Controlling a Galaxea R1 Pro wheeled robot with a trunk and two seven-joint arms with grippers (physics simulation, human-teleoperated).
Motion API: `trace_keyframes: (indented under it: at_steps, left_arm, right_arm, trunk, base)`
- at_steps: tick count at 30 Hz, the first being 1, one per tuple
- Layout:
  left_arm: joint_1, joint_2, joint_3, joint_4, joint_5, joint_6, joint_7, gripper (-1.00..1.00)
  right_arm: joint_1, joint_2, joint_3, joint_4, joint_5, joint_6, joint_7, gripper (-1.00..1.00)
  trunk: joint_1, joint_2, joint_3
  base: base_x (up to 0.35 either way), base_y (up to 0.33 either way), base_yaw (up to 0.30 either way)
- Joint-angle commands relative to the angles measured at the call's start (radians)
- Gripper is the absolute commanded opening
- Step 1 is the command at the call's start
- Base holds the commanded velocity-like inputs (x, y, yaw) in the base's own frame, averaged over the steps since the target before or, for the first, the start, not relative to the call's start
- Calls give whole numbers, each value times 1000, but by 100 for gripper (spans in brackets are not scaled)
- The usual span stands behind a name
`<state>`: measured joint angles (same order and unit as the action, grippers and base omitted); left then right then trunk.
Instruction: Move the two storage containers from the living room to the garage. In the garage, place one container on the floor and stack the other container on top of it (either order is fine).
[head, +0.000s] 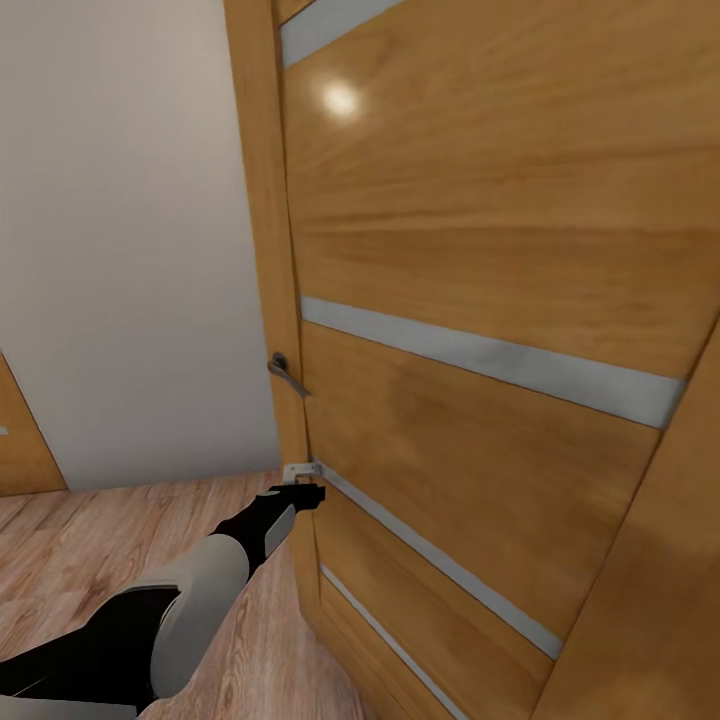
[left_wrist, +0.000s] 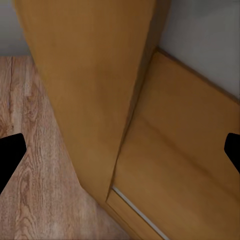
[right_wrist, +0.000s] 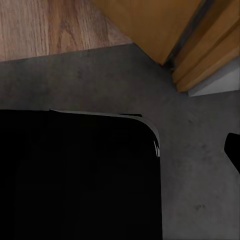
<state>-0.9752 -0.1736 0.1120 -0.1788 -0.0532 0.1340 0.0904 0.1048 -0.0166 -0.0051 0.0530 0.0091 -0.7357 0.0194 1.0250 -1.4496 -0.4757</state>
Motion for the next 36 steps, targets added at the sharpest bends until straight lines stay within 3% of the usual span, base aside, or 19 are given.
trace_keyframes:
  at_steps: [1,36]
  left_arm:
    - [0,-1,9,-3,-5,6,0,100]
    - [0,-1,9,-1,-5,6,0,100]
  right_arm:
    - [-1,0,-1,1,0,-4,2,100]
    - [0,0,-1,1,2,-5,2,100]
  trunk:
    - [0,0,-1]
    - [0,0,-1]
  base:
    - [4,-1,0]
    - [47,-8,0]
